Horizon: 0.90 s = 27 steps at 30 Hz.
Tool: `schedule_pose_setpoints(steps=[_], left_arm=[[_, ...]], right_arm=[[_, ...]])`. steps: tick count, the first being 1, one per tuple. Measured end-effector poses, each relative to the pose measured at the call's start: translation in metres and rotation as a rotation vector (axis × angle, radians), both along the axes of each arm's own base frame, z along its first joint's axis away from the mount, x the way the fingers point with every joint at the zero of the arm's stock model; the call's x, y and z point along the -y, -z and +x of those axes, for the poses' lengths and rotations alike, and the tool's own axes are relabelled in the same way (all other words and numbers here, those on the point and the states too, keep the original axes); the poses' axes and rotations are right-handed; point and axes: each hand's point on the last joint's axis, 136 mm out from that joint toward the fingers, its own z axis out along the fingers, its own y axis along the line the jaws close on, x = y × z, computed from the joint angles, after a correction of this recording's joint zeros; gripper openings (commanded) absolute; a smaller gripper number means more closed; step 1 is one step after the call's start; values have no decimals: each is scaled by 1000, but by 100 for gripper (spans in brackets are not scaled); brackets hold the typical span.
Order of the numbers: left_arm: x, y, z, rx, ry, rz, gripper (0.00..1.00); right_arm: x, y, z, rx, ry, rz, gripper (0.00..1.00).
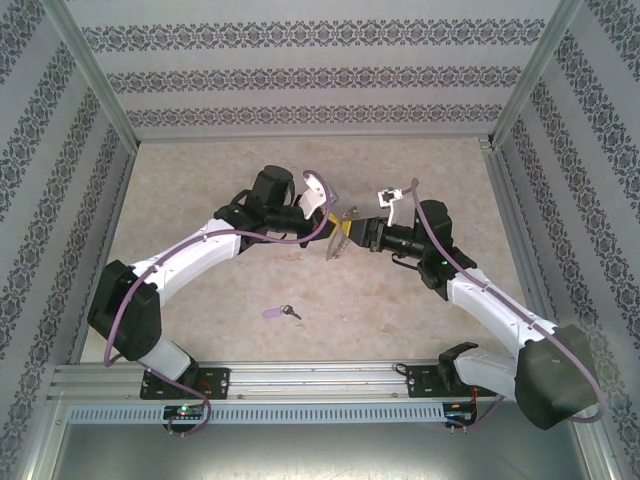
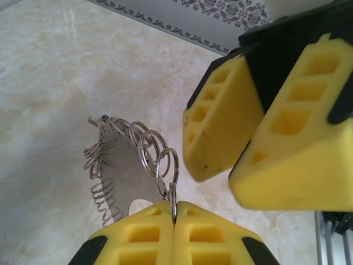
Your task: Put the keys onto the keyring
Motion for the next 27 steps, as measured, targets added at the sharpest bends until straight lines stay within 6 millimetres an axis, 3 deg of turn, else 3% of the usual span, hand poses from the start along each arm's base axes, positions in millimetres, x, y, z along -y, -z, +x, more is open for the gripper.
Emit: schedule_pose_setpoints(steps=[8, 15, 27], left_arm=[[2, 0, -7, -43, 33, -20, 0], [5, -3, -11, -57, 61, -37, 0], [7, -5, -10, -74, 79, -47, 0]], right_arm=[[-1, 8, 4, -22, 4, -10, 34], [-2, 5, 6, -15, -1, -5, 33], [-6, -2, 3, -2, -91, 29, 20]])
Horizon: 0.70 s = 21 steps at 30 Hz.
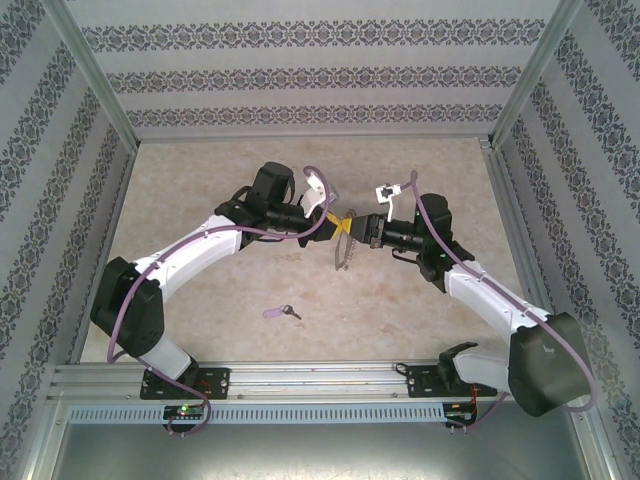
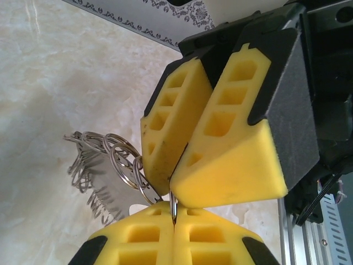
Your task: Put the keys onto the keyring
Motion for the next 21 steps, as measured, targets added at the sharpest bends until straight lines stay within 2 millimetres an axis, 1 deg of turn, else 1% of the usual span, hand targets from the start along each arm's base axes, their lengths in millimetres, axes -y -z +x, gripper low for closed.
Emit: schedule_pose_setpoints(steps=[2, 4, 6, 7, 11, 12, 15, 17, 19, 21], left_arm=[[-1, 3, 1, -11, -6, 4, 0], [-2, 5, 2, -22, -10, 9, 0], [-4, 7, 3, -38, -19, 15, 0], [-5, 7, 3, -41, -24, 16, 0], [-5, 9, 4, -51, -31, 19, 4], [-5, 9, 4, -51, -33, 20, 6], [-5, 11, 6, -58, -40, 22, 21], [-5, 12, 7, -59, -46, 24, 27], [-5, 12, 8, -60, -51, 25, 27], [-5, 12, 9, -58, -53, 23, 20]], right_arm=[[0, 3, 1, -7, -6, -2, 17], [-1, 5, 2, -9, -12, -4, 7], [-1, 6, 2, -7, -18, -7, 1], [-1, 7, 2, -2, -19, -10, 0], [-2, 9, 4, 3, -19, -15, 0], [-2, 9, 4, 3, -17, -16, 0], [-2, 10, 5, 1, -14, -19, 0], [-2, 11, 5, 0, -17, -20, 0], [-2, 11, 5, 5, -17, -21, 0], [-2, 10, 5, 11, -18, -23, 0]])
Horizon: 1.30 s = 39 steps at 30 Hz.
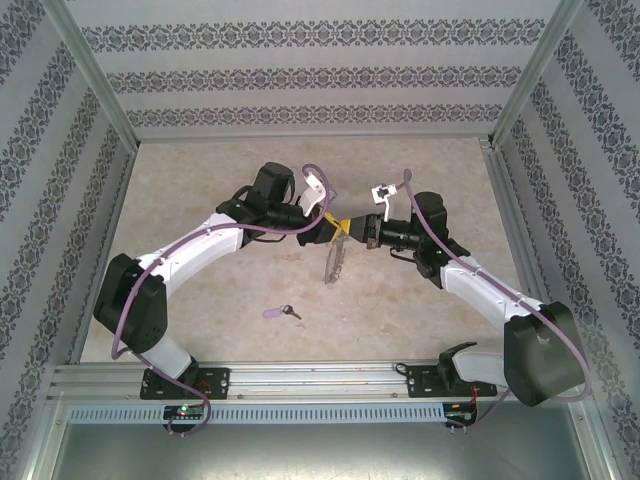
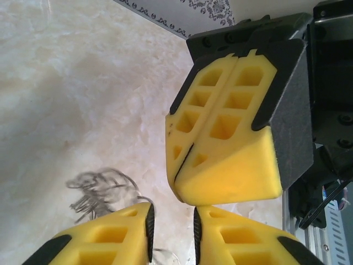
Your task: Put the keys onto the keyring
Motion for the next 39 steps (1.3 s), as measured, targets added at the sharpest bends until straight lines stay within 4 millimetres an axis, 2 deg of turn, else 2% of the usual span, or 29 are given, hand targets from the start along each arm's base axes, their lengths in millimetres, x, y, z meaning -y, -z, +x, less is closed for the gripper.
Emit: schedule_pose_setpoints(steps=[2, 3, 9, 11, 12, 13, 14, 16, 19, 20, 24, 26, 30, 34, 39], left_arm=[[0, -1, 0, 0, 1, -2, 7], [1, -1, -1, 3, 5, -5, 3], [0, -1, 5, 21, -18, -1, 0], [-2, 0, 11, 49, -54, 0, 10], [-4, 3, 15, 59, -84, 7, 18], [-8, 7, 19, 63, -116, 15, 25], [-11, 11, 21, 62, -141, 23, 29], [-17, 18, 28, 63, -197, 41, 34], [-22, 23, 37, 59, -253, 57, 37], [-22, 24, 40, 53, -267, 57, 38], [-16, 33, 57, 5, -310, 63, 41], [-11, 45, 66, -36, -337, 72, 43], [1, 70, 80, -105, -382, 108, 44], [34, 84, 86, -124, -388, 158, 45], [77, 94, 86, -112, -378, 222, 45]], right_arm=[[0, 0, 1, 5, 5, -3, 0], [1, 0, 2, 8, 9, -5, 0], [4, 2, 7, 6, 41, -14, 0], [10, 7, 13, -9, 74, -27, 2], [13, 10, 16, -22, 96, -36, 15], [17, 15, 20, -37, 121, -47, 23], [23, 20, 25, -52, 152, -60, 26], [37, 32, 36, -93, 226, -86, 41], [65, 55, 52, -173, 364, -140, 56], [74, 62, 56, -198, 405, -160, 59], [107, 86, 66, -277, 543, -221, 61], [118, 99, 69, -311, 588, -260, 60], [127, 119, 73, -367, 622, -335, 59], [149, 134, 75, -417, 684, -376, 60], [186, 135, 81, -450, 796, -361, 61]])
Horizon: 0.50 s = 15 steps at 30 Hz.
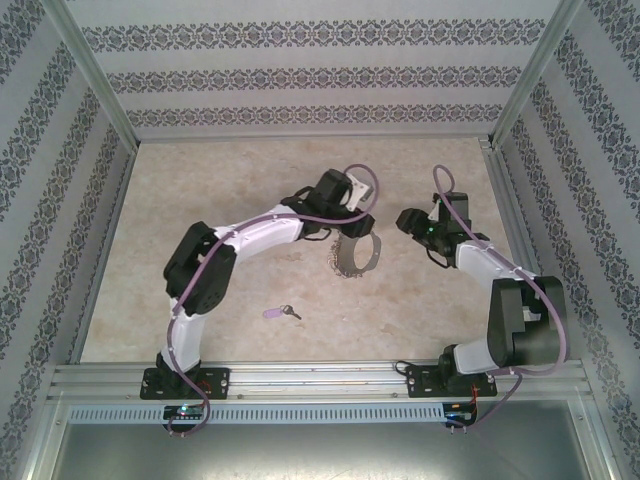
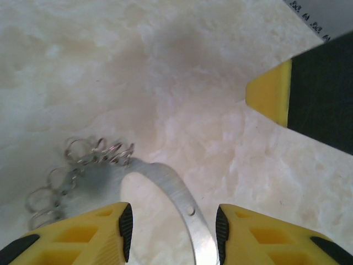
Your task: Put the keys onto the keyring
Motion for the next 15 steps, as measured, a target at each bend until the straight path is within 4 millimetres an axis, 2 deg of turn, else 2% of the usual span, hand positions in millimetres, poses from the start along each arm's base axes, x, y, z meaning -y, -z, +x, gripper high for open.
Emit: schedule_pose_setpoints(steps=[3, 7, 12, 15], left_arm=[[15, 14, 1, -7, -7, 56, 46], [23, 36, 9, -17, -39, 145, 45], [19, 60, 18, -30, -83, 233, 44], [15, 67, 20, -33, -99, 264, 44]], right_arm=[[4, -2, -3, 1, 14, 3, 62], [5, -2, -4, 0, 20, 9, 62], [8, 1, -7, -12, 35, 17, 62], [8, 1, -7, -13, 38, 21, 62]])
